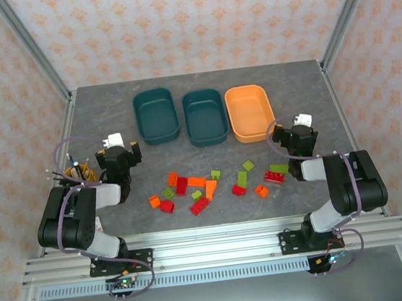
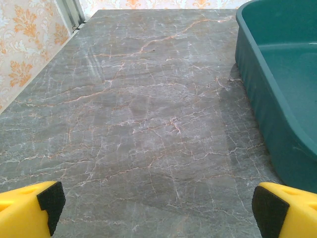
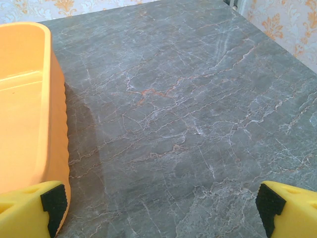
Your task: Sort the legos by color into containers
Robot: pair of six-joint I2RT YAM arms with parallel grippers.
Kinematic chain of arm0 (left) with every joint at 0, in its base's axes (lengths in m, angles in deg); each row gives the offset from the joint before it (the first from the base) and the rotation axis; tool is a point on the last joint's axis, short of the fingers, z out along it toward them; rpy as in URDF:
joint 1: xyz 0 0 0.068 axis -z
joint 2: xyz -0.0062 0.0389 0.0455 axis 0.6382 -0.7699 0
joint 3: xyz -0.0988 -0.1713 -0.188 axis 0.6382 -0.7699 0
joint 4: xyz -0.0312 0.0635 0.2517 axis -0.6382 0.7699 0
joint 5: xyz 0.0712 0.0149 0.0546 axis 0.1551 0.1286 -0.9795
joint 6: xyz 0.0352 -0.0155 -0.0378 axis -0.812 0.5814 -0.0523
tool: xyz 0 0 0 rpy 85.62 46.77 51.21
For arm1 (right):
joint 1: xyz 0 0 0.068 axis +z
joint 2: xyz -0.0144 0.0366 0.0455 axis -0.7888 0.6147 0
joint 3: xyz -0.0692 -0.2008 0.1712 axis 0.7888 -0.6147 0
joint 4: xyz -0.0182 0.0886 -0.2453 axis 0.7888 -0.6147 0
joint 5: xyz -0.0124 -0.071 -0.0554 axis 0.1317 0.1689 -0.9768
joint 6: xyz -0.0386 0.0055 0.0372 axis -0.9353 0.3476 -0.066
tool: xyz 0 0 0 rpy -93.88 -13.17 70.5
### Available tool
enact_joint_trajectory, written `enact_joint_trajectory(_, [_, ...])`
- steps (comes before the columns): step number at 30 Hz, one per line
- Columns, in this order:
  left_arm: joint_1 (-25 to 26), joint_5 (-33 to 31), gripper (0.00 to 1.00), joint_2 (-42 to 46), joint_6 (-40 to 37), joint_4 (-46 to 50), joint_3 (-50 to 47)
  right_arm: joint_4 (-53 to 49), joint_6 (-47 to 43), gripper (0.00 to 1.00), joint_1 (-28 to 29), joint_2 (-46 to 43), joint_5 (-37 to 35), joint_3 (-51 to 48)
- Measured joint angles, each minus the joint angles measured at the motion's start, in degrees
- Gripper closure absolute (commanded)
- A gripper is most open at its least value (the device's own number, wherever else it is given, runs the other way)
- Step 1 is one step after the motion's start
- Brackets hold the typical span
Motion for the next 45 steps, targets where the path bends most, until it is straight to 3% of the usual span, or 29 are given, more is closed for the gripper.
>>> enact_joint_trajectory(28, [0.07, -0.37, 0.00, 0.85, -0.04, 2.25, 0.50, -1.36, 0.11, 0.01, 0.09, -0.48, -1.29, 0.24])
enact_joint_trajectory(38, [9.79, -9.05, 0.00, 16.72, 0.00, 17.66, 9.60, -19.98, 0.81, 0.01, 2.49, -20.87, -12.66, 11.37])
enact_joint_trajectory(41, [13.40, -11.74, 0.00, 19.34, -0.31, 21.31, 14.43, -30.10, 3.32, 0.00, 2.73, -25.68, -15.23, 23.17])
enact_joint_trajectory(43, [16.59, -12.70, 0.00, 20.24, -0.24, 22.91, 18.18, -40.94, 11.23, 0.00, 2.73, -26.36, -17.44, 34.60])
enact_joint_trajectory(45, [18.86, -14.56, 0.00, 20.35, 6.75, 30.67, 25.07, -55.67, 22.38, 0.01, 1.95, -25.18, -19.56, 47.56])
